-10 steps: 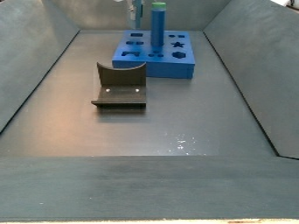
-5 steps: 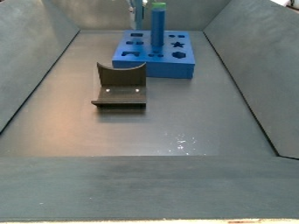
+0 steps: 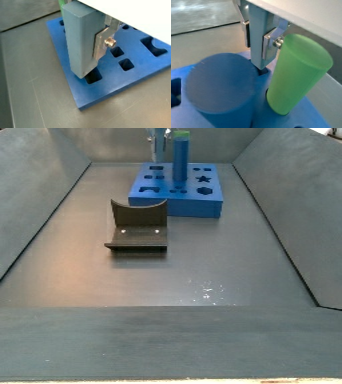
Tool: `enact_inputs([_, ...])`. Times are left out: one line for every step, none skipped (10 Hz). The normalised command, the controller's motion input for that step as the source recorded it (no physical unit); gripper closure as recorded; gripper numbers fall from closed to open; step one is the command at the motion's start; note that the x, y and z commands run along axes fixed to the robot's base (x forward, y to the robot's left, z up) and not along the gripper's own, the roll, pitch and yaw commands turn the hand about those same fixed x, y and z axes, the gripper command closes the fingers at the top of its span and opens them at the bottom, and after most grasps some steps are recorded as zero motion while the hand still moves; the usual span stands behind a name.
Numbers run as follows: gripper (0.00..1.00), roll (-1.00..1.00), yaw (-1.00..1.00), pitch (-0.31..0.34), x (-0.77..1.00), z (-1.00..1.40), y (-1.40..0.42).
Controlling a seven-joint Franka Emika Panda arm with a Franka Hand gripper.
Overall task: Pick up the rectangle object. Move to above the board. Insert the rectangle object.
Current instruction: Insert the rectangle object.
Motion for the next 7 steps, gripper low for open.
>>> enact_inputs([1.00, 0.03, -1.00, 0.000, 0.00, -0.06, 0.00])
enact_inputs([1.00, 0.02, -1.00, 0.000, 0.00, -0.05, 0.00])
enact_inputs([1.00, 0.02, -1.00, 0.000, 0.00, -0.05, 0.00])
enact_inputs([1.00, 0.03, -1.00, 0.000, 0.00, -0.06, 0.00])
enact_inputs([1.00, 0.02, -1.00, 0.000, 0.00, -0.05, 0.00])
enact_inputs([1.00, 0.02, -1.00, 0.000, 0.00, -0.05, 0.00])
enact_inputs([1.00, 0.03, -1.00, 0.000, 0.00, -0.06, 0.00])
